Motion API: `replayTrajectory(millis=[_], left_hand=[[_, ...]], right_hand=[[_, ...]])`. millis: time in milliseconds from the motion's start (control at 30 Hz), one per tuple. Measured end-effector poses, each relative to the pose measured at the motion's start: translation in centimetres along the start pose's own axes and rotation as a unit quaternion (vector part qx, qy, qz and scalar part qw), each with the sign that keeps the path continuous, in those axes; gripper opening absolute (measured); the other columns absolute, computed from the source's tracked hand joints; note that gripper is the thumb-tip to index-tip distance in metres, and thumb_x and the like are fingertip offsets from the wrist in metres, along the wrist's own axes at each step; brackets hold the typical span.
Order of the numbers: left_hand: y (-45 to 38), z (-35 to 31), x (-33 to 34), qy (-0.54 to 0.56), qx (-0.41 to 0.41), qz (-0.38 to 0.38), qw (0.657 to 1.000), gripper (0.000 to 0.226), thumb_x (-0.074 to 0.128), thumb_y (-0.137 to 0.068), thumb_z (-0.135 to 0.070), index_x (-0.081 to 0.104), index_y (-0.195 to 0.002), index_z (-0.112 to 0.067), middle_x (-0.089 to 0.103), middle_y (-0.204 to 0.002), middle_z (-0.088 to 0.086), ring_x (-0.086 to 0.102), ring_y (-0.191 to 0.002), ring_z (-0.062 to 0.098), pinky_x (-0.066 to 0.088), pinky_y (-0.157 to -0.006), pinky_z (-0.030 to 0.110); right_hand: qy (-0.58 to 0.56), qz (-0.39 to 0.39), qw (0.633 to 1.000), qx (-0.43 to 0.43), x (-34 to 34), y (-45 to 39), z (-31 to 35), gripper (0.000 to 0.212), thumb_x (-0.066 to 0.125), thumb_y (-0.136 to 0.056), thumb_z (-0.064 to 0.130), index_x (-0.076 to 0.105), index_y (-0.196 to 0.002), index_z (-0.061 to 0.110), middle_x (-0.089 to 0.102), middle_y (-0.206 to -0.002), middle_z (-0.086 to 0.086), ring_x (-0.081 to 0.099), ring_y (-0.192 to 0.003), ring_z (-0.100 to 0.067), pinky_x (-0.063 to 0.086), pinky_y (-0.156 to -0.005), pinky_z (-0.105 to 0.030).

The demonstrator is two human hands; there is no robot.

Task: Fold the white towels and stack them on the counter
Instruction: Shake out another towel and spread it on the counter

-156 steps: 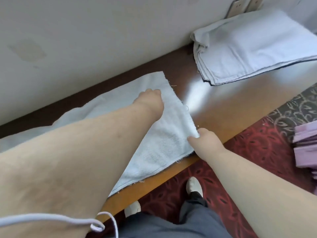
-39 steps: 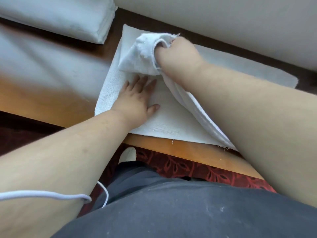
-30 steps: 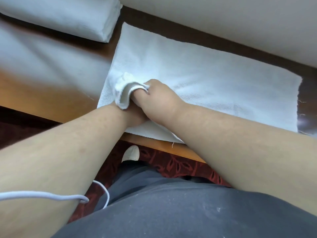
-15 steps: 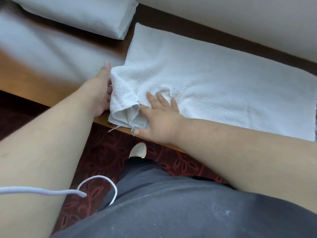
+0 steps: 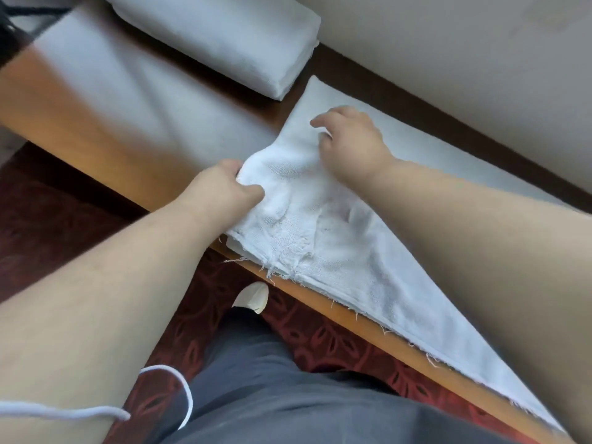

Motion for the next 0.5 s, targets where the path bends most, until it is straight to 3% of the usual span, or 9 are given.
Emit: replayTrajectory(millis=[67, 167, 233, 367, 500], left_hand=[[0.9, -0.1, 0.4, 0.031, -0.004, 0.01, 0.999, 0.026, 0.049, -0.071, -0.035, 0.064, -0.092, -0.035, 0.069, -0.072, -0.007, 0.066, -0.058, 0.011, 0.049, -0.045, 0.026], [1.7, 0.5, 1.9, 0.089, -0.047, 0.068, 0.993, 0.032, 0.048, -0.07, -0.036, 0.064, -0.098, -0.035, 0.071, -0.083, -0.003, 0.068, -0.075, 0.021, 0.057, -0.067, 0.038], [1.8, 1.4, 2.8, 0.075, -0.052, 0.088, 0.992, 0.024, 0.05, -0.077, -0.031, 0.063, -0.098, -0.034, 0.068, -0.081, -0.005, 0.064, -0.071, 0.015, 0.048, -0.058, 0.029], [1.0, 2.7, 2.9, 0.05, -0.061, 0.072, 0.994, 0.011, 0.048, -0.08, -0.026, 0.058, -0.078, -0.022, 0.051, -0.058, -0.007, 0.042, -0.039, 0.005, 0.029, -0.037, 0.018], [0.5, 2.8, 2.2, 0.033, -0.077, 0.075, 0.994, 0.019, 0.05, -0.083, -0.026, 0.063, -0.089, -0.013, 0.062, -0.07, 0.005, 0.057, -0.057, 0.023, 0.043, -0.053, 0.031]], right_hand=[[0.043, 0.041, 0.998, 0.008, -0.7, -4.0, -1.1, 0.059, 0.041, -0.09, 0.007, 0.048, -0.143, 0.031, 0.035, -0.152, -0.003, 0.03, -0.136, -0.031, 0.033, -0.11, -0.043], [0.107, 0.086, 0.99, -0.022, -1.3, -8.4, -1.0, 0.072, 0.039, -0.082, 0.005, 0.039, -0.147, 0.037, 0.029, -0.154, -0.005, 0.028, -0.137, -0.034, 0.031, -0.112, -0.046], [0.159, 0.117, 0.979, -0.051, -1.0, -10.6, -0.5, 0.066, 0.041, -0.085, 0.01, 0.041, -0.145, 0.038, 0.031, -0.151, -0.008, 0.032, -0.133, -0.038, 0.032, -0.11, -0.046], [0.266, 0.129, 0.947, -0.125, -0.2, -13.5, 0.4, 0.037, 0.049, -0.09, 0.017, 0.055, -0.126, 0.025, 0.047, -0.133, -0.012, 0.046, -0.118, -0.037, 0.038, -0.09, -0.036], [0.304, 0.099, 0.937, -0.143, -1.0, -15.4, 0.9, 0.025, 0.048, -0.091, 0.012, 0.06, -0.112, 0.011, 0.06, -0.117, -0.018, 0.057, -0.104, -0.037, 0.035, -0.077, -0.033]])
Point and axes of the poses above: each hand's wrist, its own y-axis away from the middle knuckle, its own x-axis out of the palm, z = x × y, the point moved 5 cm from there along -y, towards the middle knuckle
